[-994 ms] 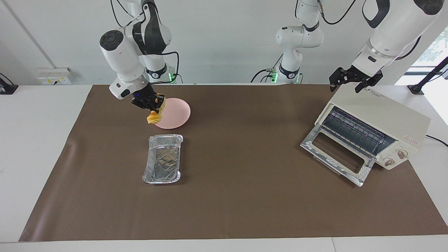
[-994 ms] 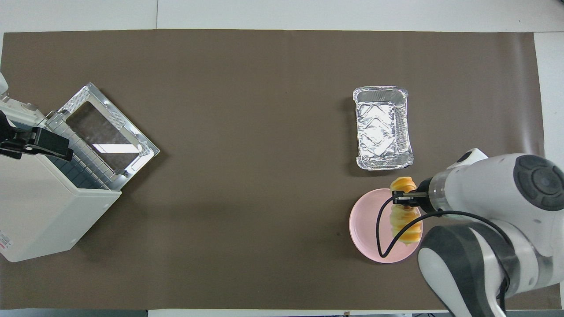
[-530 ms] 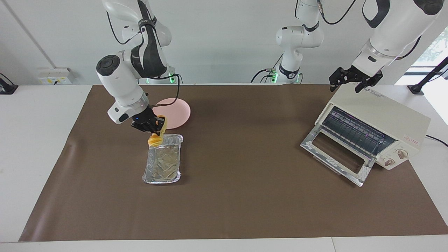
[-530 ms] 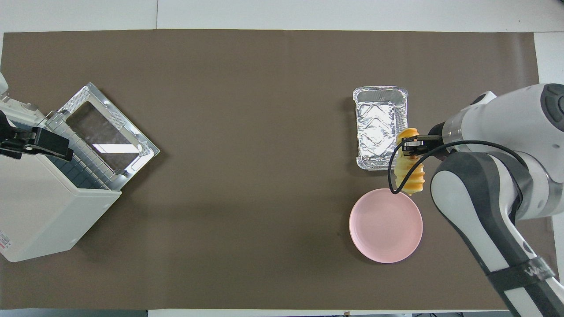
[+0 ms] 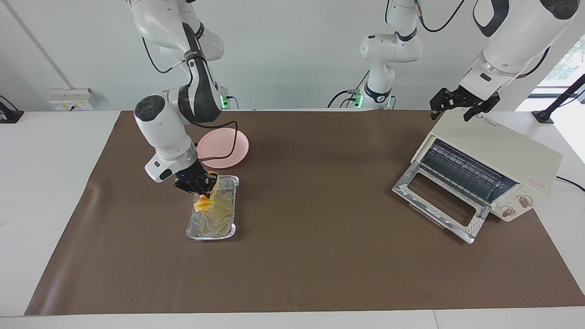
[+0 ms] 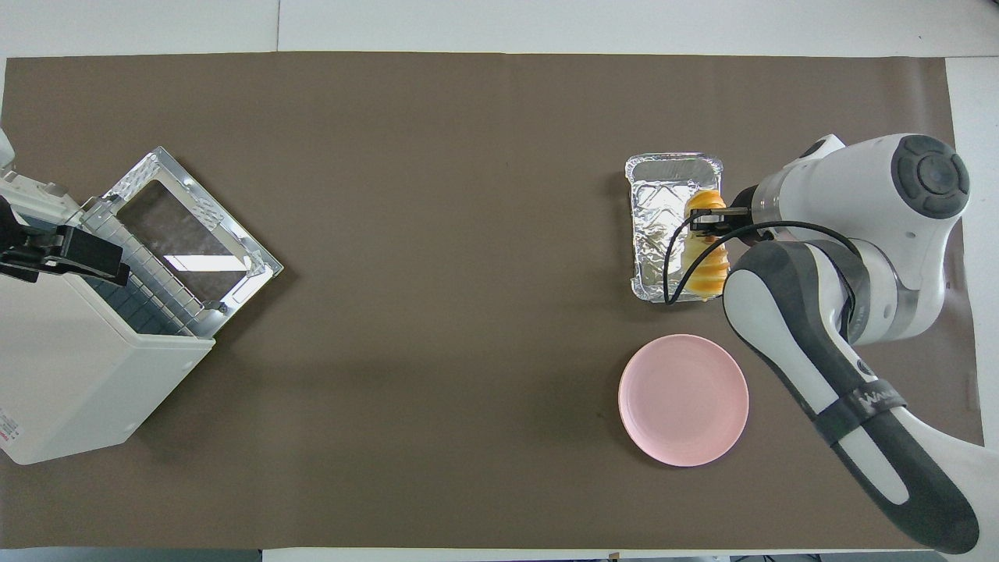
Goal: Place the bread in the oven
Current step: 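Lift the bread roll with the right gripper over the foil tray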
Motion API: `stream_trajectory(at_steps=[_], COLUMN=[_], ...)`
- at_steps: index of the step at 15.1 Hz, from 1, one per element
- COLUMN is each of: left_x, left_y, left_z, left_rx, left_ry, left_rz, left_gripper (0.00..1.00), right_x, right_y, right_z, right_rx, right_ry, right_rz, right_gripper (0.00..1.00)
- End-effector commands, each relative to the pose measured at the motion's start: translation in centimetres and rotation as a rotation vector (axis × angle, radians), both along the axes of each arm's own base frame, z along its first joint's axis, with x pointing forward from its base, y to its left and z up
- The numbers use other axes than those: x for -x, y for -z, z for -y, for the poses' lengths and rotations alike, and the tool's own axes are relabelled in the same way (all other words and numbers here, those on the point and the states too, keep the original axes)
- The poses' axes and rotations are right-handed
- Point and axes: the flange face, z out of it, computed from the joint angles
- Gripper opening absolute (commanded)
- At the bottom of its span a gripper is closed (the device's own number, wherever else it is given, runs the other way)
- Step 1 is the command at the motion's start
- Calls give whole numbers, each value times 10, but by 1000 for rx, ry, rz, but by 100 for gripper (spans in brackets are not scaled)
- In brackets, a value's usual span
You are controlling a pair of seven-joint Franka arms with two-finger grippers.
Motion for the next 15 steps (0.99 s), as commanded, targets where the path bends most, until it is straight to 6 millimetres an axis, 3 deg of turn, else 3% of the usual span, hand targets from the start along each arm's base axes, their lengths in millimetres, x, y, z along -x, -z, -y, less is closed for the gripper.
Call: stream_trajectory(at_steps=[1, 5, 9, 12, 13, 14, 15], left_x=[9, 9, 9, 9, 9, 9, 9], left_y=[-2, -2, -2, -2, -2, -2, -2], left_z=[-3, -3, -3, -3, -3, -3, -3], left_rx=[14, 14, 14, 14, 14, 14, 14], left_ry=[-3, -3, -3, -3, -3, -3, -3], left_rz=[-3, -3, -3, -3, -3, -3, -3], left_gripper=[100, 100, 100, 100, 100, 100, 100], right_x=[-19, -21, -10, -8, -8, -9, -9], right_y=[6, 33, 55, 58, 57, 56, 53], right_z=[-13, -15, -14, -15, -14, -14, -13], right_rx=[-6, -4, 0, 1, 1, 1, 2], right_ry=[-29, -28, -26, -24, -22, -25, -25], right_rz=[7, 11, -6, -13, -13, -17, -23], right_gripper=[0, 0, 0, 0, 23, 57, 85])
